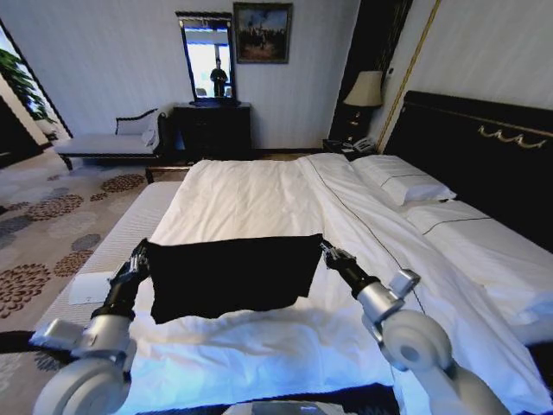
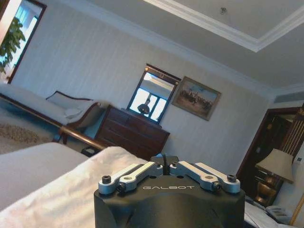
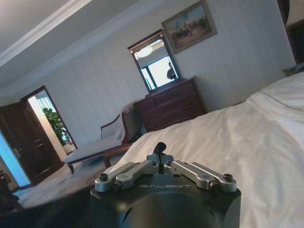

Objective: Fold the clothes on the bed.

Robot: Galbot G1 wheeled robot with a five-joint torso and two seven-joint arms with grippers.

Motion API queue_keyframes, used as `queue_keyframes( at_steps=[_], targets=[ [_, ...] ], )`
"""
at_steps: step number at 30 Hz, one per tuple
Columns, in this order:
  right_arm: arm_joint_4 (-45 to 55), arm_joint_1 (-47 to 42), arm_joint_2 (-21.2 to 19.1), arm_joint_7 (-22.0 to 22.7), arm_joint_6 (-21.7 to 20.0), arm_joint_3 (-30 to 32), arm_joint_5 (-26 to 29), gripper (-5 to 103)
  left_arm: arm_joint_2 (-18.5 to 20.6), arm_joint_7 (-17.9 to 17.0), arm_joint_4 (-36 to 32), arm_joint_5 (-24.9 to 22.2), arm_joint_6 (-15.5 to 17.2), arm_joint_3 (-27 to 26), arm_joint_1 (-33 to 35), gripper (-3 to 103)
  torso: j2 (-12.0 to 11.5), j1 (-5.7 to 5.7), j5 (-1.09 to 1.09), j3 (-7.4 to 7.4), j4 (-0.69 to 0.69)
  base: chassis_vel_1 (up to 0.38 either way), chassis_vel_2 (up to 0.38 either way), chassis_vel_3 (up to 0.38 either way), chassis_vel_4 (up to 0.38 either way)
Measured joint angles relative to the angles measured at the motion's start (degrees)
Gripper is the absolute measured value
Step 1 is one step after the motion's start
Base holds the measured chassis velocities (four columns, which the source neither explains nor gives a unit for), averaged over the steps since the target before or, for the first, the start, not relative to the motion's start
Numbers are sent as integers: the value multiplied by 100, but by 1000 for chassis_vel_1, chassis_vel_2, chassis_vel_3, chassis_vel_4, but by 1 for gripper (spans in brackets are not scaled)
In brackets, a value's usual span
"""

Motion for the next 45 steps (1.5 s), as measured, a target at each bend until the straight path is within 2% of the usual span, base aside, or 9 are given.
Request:
queue_keyframes(
  at_steps=[4,9,12,15,21,24,32,40,45],
  targets=[
    [-139,209,-11,210,-125,-168,324,0,69,-313,166,-117,159,509,-506,1,0,0,-3,0,1,0,0,0,0],
    [-924,723,75,221,-187,-705,436,0,238,-529,1015,-321,357,1236,-1654,1,-1,1,0,2,0,0,0,0,0],
    [-1853,1449,279,100,-226,-1197,455,0,407,-588,2104,-482,436,1911,-2702,1,-2,2,-4,3,0,0,0,0,0],
    [-2599,1975,494,90,-225,-1498,448,0,435,-599,2686,-601,477,2314,-3395,1,-2,2,-1,3,1,0,0,0,0],
    [-4406,3017,1006,-121,-98,-2128,74,0,129,-549,4436,-505,426,3224,-4772,1,-3,4,-1,4,-1,0,0,0,0],
    [-5359,3511,1314,-256,59,-2286,-172,0,-291,-474,5485,-242,329,3453,-5427,1,-3,4,-3,3,1,0,0,0,0],
    [-6634,4321,1823,-419,508,-2353,-642,0,-793,-300,6893,-81,216,3634,-6515,1,-3,4,0,3,0,0,0,0,0],
    [-7238,4543,2013,-545,924,-2300,-1147,0,-941,-115,7668,-14,105,3689,-6953,1,-2,1,-1,2,0,0,0,0,0],
    [-7332,4461,2058,-564,1176,-2249,-1485,0,-997,3,7774,36,39,3642,-6986,1,-2,2,0,2,-1,0,0,0,0]
  ],
)
